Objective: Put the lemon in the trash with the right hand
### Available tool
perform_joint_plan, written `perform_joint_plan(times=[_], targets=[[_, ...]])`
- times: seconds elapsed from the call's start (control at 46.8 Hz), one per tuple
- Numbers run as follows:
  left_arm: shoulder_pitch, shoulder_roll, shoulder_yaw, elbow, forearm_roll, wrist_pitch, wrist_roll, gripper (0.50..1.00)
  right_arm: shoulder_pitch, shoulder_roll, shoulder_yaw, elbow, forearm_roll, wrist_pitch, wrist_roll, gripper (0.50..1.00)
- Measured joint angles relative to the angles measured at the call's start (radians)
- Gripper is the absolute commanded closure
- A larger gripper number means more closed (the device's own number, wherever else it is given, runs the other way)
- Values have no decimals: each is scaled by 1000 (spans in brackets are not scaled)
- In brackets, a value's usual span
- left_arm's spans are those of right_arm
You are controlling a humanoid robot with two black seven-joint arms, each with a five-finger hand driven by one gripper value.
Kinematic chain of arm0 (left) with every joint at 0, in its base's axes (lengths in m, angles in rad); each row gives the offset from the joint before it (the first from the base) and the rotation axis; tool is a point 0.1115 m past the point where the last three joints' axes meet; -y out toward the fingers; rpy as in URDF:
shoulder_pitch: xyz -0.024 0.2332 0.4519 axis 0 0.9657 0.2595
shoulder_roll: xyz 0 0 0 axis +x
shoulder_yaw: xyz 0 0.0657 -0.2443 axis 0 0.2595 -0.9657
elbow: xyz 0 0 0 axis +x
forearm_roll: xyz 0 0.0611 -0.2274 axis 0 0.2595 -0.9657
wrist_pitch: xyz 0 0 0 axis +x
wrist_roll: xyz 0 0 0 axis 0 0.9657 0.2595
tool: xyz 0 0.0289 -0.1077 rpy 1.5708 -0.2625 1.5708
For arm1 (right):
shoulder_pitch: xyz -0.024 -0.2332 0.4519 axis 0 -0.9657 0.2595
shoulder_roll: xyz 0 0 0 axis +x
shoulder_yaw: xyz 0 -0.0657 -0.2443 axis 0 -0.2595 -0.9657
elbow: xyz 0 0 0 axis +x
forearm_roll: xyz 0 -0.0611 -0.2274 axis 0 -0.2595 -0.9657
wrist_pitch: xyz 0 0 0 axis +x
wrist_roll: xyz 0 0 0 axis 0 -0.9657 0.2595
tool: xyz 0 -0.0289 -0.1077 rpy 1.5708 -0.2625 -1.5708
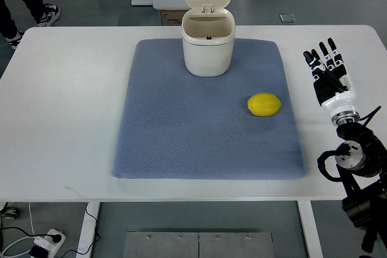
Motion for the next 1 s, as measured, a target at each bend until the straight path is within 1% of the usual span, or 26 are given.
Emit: perform_joint_plan(times=[1.004], targets=[[3,0,0,0,0,1,0,500,10,0,-12,-6,0,3,-4,500]])
